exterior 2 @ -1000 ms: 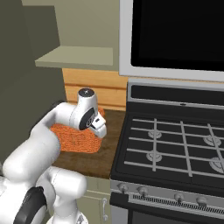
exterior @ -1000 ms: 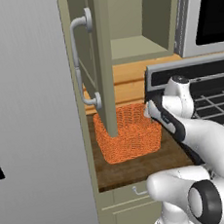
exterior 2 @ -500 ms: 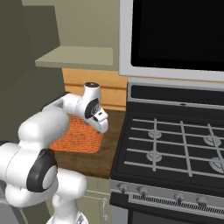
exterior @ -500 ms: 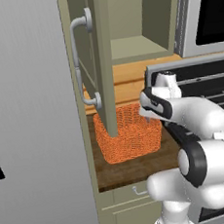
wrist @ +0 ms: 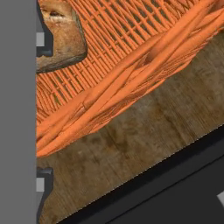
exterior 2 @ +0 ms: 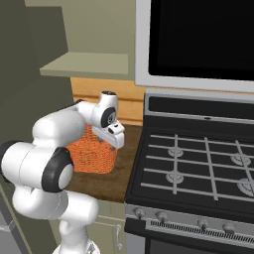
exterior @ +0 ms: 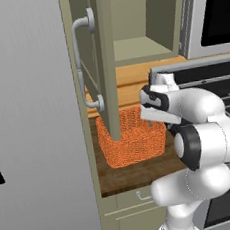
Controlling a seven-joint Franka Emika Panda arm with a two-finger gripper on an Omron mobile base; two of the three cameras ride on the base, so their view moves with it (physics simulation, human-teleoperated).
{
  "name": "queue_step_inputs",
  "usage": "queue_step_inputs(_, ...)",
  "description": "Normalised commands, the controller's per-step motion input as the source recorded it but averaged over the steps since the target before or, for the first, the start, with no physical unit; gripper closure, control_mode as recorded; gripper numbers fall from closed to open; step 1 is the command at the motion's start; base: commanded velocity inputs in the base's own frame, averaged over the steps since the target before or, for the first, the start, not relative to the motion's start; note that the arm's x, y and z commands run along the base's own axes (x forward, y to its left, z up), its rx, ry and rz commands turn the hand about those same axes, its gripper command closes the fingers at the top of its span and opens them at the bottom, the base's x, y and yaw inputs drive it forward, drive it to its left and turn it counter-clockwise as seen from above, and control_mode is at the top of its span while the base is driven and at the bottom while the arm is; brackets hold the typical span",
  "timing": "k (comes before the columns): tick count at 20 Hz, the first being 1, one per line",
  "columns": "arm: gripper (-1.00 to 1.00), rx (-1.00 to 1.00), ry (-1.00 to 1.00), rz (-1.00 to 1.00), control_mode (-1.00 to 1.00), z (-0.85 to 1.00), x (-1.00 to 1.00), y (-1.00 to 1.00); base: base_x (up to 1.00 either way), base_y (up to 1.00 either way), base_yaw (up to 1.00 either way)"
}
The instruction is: Open the cabinet, pick up the bread from the cabinet and place it in the basket. Then move the basket to the dining counter.
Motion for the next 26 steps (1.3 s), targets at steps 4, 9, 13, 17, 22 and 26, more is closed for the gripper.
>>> queue_step_inputs(4, -1.0, 0.0, 0.04, 0.0, -1.0, -0.28, 0.0, 0.0, 0.0, 0.0, 0.0)
queue_step_inputs(9, -1.0, 0.0, 0.0, 0.0, -1.0, -0.33, 0.0, 0.0, 0.0, 0.0, 0.0)
queue_step_inputs(13, -1.0, -0.02, 0.0, 0.0, -1.0, -0.38, 0.0, 0.0, 0.0, 0.0, 0.0)
queue_step_inputs(17, -1.0, -0.02, 0.0, 0.0, -1.0, -0.31, 0.0, 0.0, 0.0, 0.0, 0.0)
queue_step_inputs(22, -1.0, 0.0, 0.0, 0.0, -1.0, -0.1, 0.0, 0.06, 0.0, 0.0, 0.0)
queue_step_inputs(26, 1.0, 0.0, 0.0, 0.0, -1.0, -0.1, 0.0, 0.18, 0.0, 0.0, 0.0)
